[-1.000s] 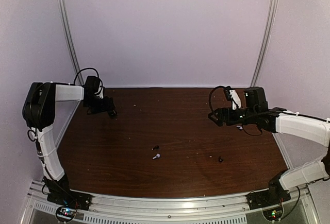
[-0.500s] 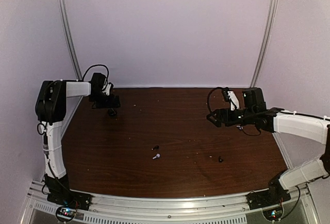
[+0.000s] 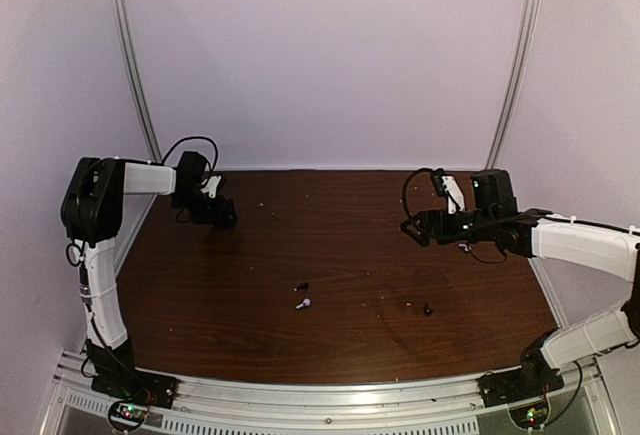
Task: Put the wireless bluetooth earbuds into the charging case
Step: Pick up the charging case from the center of the board.
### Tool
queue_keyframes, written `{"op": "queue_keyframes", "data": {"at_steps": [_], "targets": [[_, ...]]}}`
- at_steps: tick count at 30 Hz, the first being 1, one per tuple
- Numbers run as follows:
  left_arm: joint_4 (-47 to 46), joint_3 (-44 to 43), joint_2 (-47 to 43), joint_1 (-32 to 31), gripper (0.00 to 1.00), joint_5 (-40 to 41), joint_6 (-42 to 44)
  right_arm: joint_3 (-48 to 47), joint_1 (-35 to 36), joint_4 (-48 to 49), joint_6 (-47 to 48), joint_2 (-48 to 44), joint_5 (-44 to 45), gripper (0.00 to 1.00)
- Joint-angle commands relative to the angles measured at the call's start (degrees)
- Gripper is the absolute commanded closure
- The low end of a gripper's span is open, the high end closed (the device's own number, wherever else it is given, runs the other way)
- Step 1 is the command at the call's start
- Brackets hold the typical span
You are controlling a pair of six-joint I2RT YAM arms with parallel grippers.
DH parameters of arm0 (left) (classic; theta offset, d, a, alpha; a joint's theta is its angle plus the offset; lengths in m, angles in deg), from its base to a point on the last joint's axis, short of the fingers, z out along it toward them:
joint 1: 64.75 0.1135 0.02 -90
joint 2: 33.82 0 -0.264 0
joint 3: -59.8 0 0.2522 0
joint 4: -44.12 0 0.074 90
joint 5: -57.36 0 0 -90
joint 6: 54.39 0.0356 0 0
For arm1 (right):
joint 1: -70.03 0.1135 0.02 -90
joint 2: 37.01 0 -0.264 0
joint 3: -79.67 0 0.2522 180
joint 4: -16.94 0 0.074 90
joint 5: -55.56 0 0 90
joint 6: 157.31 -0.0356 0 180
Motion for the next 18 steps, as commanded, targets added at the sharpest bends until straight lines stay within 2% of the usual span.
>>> {"op": "queue_keyframes", "data": {"at_steps": [1, 6, 18], "targets": [[-0.61, 4.87, -4.16, -2.09, 0.25, -1.30, -1.03, -0.24, -0.39, 1.07, -0.07, -1.73, -1.00, 0.00], [-1.78, 7.36, -5.93, -2.73, 0.25, 1.42, -1.97, -0.01, -0.35, 1.41, -0.33, -2.01, -1.57, 0.00], [0.90, 1.52, -2.03, -4.90, 0.22, 9.94, -2.55, 0.07, -0.31, 1.76, -0.90, -2.25, -1.78, 0.00]]}}
